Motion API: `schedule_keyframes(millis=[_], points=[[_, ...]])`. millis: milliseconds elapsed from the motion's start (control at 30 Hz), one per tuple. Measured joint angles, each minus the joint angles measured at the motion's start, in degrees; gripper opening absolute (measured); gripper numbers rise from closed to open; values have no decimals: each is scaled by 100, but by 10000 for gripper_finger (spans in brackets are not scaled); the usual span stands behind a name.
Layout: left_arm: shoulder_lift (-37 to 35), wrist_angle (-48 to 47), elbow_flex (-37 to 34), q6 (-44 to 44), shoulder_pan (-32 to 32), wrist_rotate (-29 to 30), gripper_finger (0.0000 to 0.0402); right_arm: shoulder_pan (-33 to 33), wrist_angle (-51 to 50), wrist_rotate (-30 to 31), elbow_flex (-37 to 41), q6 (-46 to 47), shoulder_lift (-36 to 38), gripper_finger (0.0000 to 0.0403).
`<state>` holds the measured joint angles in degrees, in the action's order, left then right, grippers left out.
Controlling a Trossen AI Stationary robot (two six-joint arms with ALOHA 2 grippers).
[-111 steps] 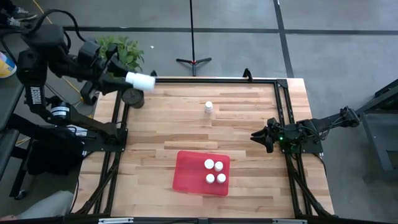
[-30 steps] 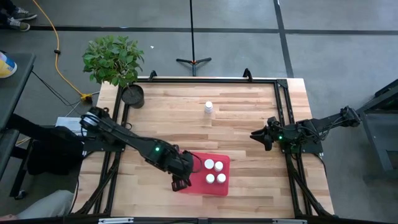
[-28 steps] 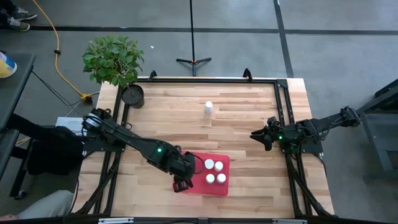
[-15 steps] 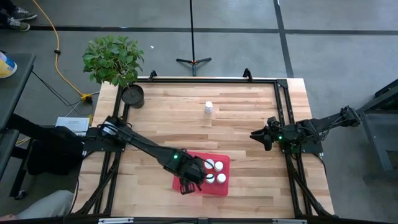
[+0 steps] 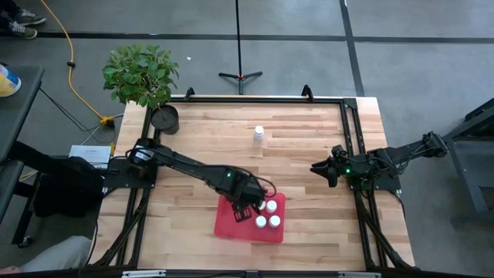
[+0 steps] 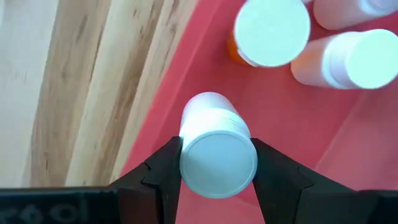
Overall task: Pick and place pill bottles into a basket
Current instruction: Put the white pill bottle into the red bin
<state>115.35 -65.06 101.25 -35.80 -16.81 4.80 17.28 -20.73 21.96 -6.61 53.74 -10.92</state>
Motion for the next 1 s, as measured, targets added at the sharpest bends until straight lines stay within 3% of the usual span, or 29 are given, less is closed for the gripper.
schedule_keyframes(millis=[333, 1000], points=[[171, 298, 9, 259, 146, -422, 196, 1, -1, 0, 0, -17, 0, 140], [621, 582, -1, 432, 182, -542, 196, 2, -22, 4, 0, -22, -72, 140]])
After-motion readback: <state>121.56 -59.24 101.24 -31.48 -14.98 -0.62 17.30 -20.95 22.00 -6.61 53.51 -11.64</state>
